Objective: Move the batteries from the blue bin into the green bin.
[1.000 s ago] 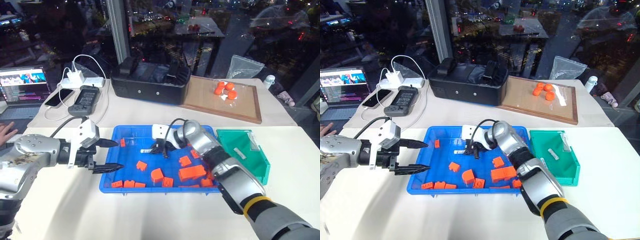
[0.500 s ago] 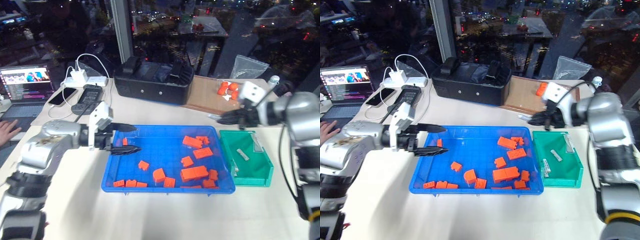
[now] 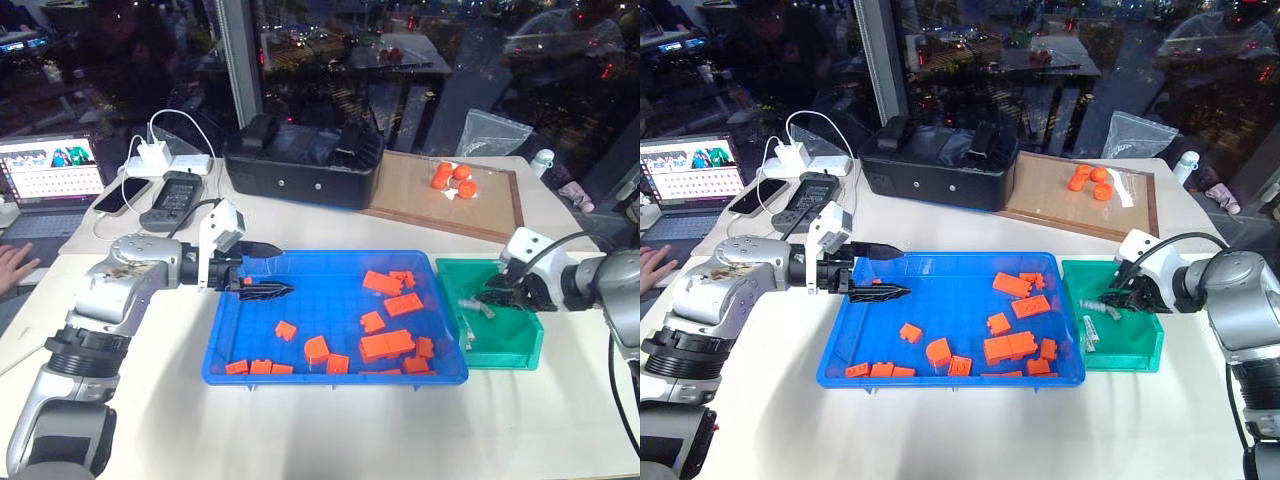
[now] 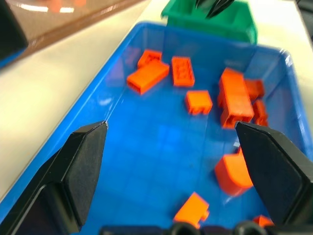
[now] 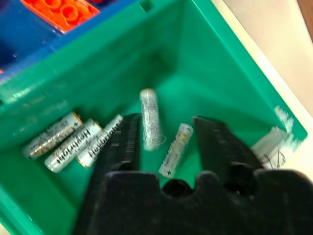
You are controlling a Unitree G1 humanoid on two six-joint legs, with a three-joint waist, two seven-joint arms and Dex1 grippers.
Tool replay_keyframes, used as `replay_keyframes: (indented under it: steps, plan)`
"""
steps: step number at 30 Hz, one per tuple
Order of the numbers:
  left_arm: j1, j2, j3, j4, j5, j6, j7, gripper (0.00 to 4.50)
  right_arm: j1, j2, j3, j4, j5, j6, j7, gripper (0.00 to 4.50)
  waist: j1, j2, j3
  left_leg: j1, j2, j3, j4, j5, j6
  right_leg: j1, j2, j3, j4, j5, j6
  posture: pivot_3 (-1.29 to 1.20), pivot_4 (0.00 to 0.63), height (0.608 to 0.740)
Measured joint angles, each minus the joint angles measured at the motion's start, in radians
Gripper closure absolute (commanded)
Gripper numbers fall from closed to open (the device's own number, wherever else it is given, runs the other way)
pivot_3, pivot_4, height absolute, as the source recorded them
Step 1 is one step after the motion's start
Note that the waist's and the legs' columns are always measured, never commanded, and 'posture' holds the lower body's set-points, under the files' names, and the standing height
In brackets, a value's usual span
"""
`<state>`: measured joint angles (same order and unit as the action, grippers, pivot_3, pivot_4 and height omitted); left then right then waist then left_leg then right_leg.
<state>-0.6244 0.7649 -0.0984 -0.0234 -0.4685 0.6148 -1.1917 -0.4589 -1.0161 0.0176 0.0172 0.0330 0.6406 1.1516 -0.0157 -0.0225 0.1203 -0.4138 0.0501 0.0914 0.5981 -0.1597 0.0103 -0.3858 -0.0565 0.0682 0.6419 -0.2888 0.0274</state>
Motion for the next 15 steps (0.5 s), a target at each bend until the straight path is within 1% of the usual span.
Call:
replay_keyframes:
  steps: [1, 2, 4, 5, 6, 8, 10, 12, 15]
  plan:
    - [0.004, 0.001, 0.000, -0.002, 0.002, 0.001, 0.002, 0.00, 0.000, 0.000, 0.001, -0.003, 0.000, 0.000, 0.000, 1.09, 0.001, 0.000, 0.000, 0.000, 0.000, 0.000, 0.000, 0.000, 0.000, 0.000, 0.000, 0.000, 0.000, 0.000, 0.000, 0.00, 0.150, 0.740]
    - [0.008, 0.001, 0.000, -0.003, 0.003, 0.002, 0.004, 0.00, 0.000, 0.000, 0.002, -0.006, 0.002, 0.000, 0.000, 0.40, 0.001, 0.000, 0.000, 0.000, 0.000, 0.000, 0.000, 0.000, 0.000, 0.000, 0.000, 0.000, 0.000, 0.000, 0.000, 0.00, 0.150, 0.740]
    - [0.016, -0.006, 0.008, -0.010, 0.003, 0.002, 0.036, 0.00, 0.000, -0.017, -0.002, -0.011, 0.025, 0.000, 0.004, 0.06, 0.004, 0.000, 0.000, -0.001, 0.000, 0.000, 0.000, 0.000, 0.000, 0.000, 0.000, 0.000, 0.000, 0.000, 0.000, 0.00, 0.150, 0.740]
    - [0.025, -0.014, 0.029, -0.012, 0.026, -0.030, 0.078, 0.00, 0.000, -0.006, -0.061, -0.015, 0.070, -0.006, 0.007, 0.06, 0.004, 0.000, 0.000, -0.001, 0.000, -0.001, 0.000, 0.000, 0.000, 0.000, -0.001, 0.000, -0.001, 0.000, 0.000, 0.00, 0.150, 0.740]
    - [0.039, -0.022, 0.049, -0.012, 0.044, -0.054, 0.116, 0.00, 0.001, 0.016, -0.148, -0.030, 0.133, -0.008, 0.013, 0.06, 0.004, 0.000, 0.000, -0.001, 0.000, -0.001, 0.000, 0.000, 0.000, 0.000, -0.001, 0.000, 0.000, 0.000, 0.000, 0.00, 0.150, 0.740]
    - [0.050, -0.033, 0.071, -0.011, 0.057, -0.069, 0.160, 0.00, 0.002, 0.028, -0.257, -0.060, 0.214, -0.001, 0.015, 0.06, 0.004, 0.000, 0.000, -0.001, 0.000, -0.002, 0.000, 0.000, 0.000, 0.001, 0.000, -0.001, -0.001, 0.000, 0.000, 0.00, 0.150, 0.740]
    - [0.050, -0.055, 0.107, 0.001, 0.057, -0.074, 0.208, 0.00, 0.003, 0.061, -0.372, -0.103, 0.306, 0.050, -0.012, 0.06, 0.006, -0.001, 0.000, -0.001, 0.000, -0.003, 0.000, 0.000, 0.000, 0.002, 0.000, -0.002, -0.001, 0.000, 0.000, 0.00, 0.150, 0.740]
    - [0.049, -0.072, 0.138, 0.012, 0.050, -0.075, 0.240, 0.00, 0.064, 0.085, -0.462, -0.149, 0.362, 0.083, -0.042, 0.06, 0.010, -0.002, 0.000, 0.000, 0.000, -0.004, 0.001, 0.000, 0.000, 0.004, -0.001, -0.003, -0.001, 0.000, 0.000, 0.00, 0.150, 0.740]
    - [0.050, -0.087, 0.170, 0.025, 0.036, -0.071, 0.259, 0.00, 0.152, 0.137, -0.501, -0.178, 0.387, 0.110, -0.100, 0.06, 0.010, -0.002, -0.001, 0.000, 0.000, -0.003, 0.002, 0.000, 0.000, 0.004, -0.002, -0.002, -0.001, 0.001, 0.001, 0.00, 0.150, 0.740]
